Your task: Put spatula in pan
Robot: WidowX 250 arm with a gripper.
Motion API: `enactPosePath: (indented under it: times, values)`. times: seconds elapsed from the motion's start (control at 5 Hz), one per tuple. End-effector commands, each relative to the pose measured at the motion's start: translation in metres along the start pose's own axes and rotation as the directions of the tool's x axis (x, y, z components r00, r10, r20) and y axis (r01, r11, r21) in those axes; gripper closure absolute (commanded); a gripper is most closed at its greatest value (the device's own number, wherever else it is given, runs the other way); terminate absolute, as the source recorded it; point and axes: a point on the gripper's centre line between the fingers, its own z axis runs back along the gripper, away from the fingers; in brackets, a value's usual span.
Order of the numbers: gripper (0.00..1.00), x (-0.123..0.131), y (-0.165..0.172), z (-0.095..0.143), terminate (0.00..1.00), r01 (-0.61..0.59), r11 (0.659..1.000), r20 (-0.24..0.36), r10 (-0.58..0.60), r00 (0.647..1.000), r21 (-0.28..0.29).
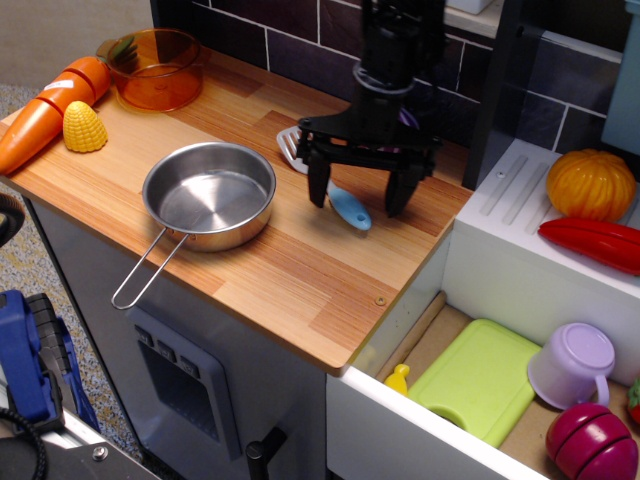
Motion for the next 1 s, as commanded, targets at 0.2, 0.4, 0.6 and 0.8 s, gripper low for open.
enactPosePath:
  times: [0.2,0.4,0.6,0.8]
  values:
    - [0.0,-0.004,-0.004,-0.003,0.0,-0.051,0.999,0.071,0.051,0.996,-0.008]
    - [0.0,-0.006,-0.002,-0.01,0.0,-0.068,0.998,0.074,0.069,0.995,-0.012]
    - [1.0,-0.003,-0.006,-0.015,0.0,-0.081,0.996,0.073,0.083,0.994,-0.035]
    - [1.0,-0.002,-0.011,-0.007,0.0,-0.071,0.997,0.102,0.071,0.992,-0.009]
